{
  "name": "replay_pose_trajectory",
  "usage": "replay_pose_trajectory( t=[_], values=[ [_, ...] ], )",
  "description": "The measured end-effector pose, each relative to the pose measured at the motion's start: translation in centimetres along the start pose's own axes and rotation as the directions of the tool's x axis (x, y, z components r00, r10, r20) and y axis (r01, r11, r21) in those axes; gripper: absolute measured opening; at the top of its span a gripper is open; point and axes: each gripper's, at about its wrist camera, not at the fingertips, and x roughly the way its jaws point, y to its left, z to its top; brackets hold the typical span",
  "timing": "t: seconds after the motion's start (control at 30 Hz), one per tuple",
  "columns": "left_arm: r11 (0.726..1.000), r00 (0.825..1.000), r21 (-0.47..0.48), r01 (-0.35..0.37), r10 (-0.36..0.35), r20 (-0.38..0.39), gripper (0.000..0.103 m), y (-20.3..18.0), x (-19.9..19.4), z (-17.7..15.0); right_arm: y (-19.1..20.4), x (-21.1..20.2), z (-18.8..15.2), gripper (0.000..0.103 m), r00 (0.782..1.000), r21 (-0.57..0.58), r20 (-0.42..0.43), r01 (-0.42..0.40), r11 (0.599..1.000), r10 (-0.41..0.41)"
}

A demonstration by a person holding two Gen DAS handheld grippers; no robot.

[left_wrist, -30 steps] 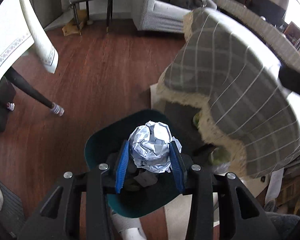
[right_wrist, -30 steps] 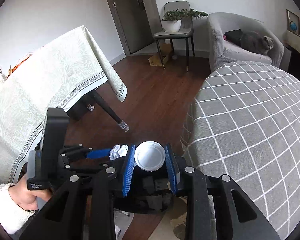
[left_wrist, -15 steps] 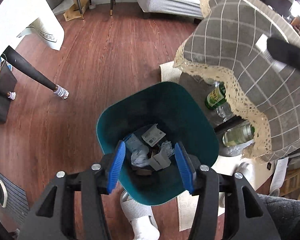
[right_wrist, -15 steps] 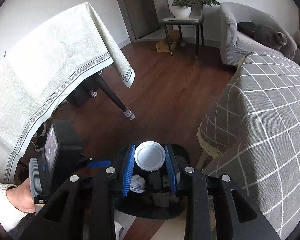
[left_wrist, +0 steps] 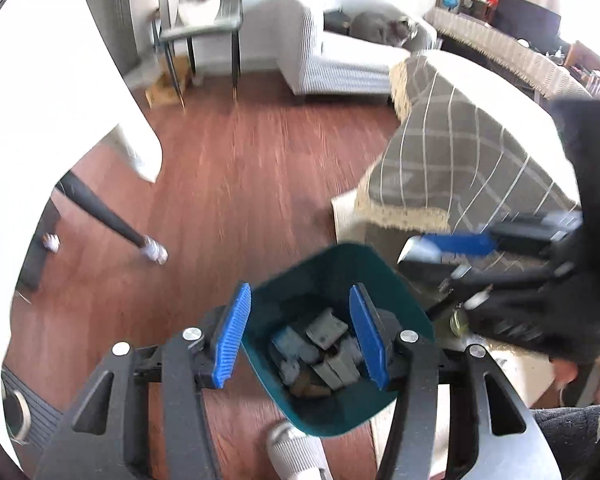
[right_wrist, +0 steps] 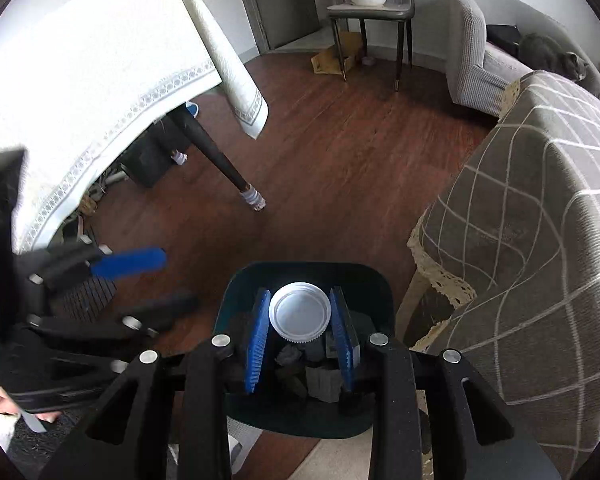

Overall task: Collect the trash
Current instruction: 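Open both tools to drop the paper and bottle cap into the bin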

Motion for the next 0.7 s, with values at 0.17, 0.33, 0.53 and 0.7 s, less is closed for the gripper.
replay_pose_trajectory(
  t=[0.17,0.33,0.53,0.7],
  values=[
    [1.0,0.995,-0.027,0.011,-0.008,0.095,0.054,0.4,-2.6,1.4,0.2,2.1,-0.7,0.031,0.999,-0.001,-0.051,-0.001,1.0,0.001],
    [0.999,0.989,-0.051,0.016,-0.008,0.15,0.046,0.7,-4.5,2.4,0.4,3.9,-1.5,0.031,0.996,0.001,-0.091,0.01,1.0,-0.01],
    [0.996,0.983,-0.057,0.068,-0.058,0.174,0.036,0.2,-6.0,3.0,0.9,7.1,-2.4,0.031,0.985,0.002,-0.171,0.007,1.0,-0.007],
    [0.994,0.974,-0.048,0.097,-0.085,0.211,0.035,-0.6,-7.4,3.8,1.6,9.0,-3.6,0.031,0.973,-0.036,-0.228,0.027,0.999,-0.035]
  ],
)
